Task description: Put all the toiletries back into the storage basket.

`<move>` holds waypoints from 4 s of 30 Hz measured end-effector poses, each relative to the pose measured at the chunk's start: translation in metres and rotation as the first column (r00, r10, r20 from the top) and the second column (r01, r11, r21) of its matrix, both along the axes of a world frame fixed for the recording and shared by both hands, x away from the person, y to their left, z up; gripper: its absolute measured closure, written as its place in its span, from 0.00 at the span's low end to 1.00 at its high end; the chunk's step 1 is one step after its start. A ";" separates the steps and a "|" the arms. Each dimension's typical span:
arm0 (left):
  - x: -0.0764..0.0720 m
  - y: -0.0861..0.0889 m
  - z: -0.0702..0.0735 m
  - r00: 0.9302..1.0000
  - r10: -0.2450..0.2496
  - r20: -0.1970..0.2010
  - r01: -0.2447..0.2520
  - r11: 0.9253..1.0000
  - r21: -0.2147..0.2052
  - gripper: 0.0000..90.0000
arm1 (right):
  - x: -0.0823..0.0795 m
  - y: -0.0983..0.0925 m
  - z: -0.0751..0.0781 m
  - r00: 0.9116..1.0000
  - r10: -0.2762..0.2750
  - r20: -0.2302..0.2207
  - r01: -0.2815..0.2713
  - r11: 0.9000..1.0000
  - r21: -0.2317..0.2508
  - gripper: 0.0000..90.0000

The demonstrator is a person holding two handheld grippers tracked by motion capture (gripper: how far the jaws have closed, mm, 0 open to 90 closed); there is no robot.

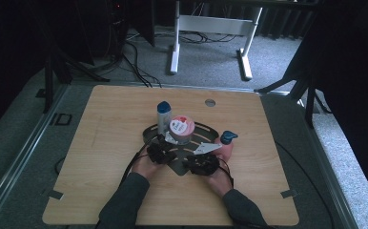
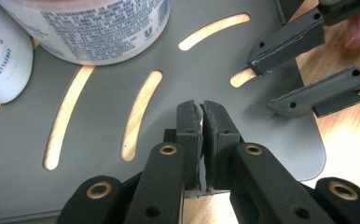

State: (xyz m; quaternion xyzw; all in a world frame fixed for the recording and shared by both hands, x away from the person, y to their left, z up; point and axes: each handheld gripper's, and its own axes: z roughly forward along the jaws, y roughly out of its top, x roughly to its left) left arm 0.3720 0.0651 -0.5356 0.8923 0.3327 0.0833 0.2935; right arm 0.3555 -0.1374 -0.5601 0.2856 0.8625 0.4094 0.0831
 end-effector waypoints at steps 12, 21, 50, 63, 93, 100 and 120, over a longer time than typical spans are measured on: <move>-0.007 0.000 -0.008 0.999 0.000 0.051 0.002 1.000 -0.031 0.99 | 0.000 0.000 0.000 1.000 0.000 0.000 0.000 1.000 -0.002 0.71; -0.009 0.005 -0.012 0.999 0.008 0.054 -0.004 0.997 -0.075 1.00 | -0.001 0.003 0.002 1.000 0.018 0.001 -0.018 1.000 -0.021 0.65; -0.010 0.013 -0.018 0.998 0.029 0.052 -0.020 0.988 -0.154 1.00 | -0.032 -0.036 0.056 0.999 0.026 0.035 -0.021 0.993 -0.115 0.61; -0.011 0.013 -0.019 0.998 0.028 0.059 -0.018 0.987 -0.160 1.00 | -0.039 -0.066 0.077 0.999 -0.015 0.049 0.020 0.994 -0.109 0.60; -0.011 0.014 -0.019 0.998 0.030 0.061 -0.019 0.986 -0.165 1.00 | -0.023 -0.117 0.102 0.973 -0.207 0.101 0.215 0.974 -0.073 0.52; -0.011 0.014 -0.019 0.998 0.030 0.061 -0.019 0.986 -0.166 1.00 | -0.016 -0.115 0.101 0.962 -0.243 0.122 0.253 0.964 -0.081 0.51; -0.012 0.014 -0.020 0.997 0.032 0.063 -0.021 0.985 -0.173 1.00 | -0.002 -0.094 0.090 0.940 -0.286 0.185 0.300 0.952 -0.053 0.39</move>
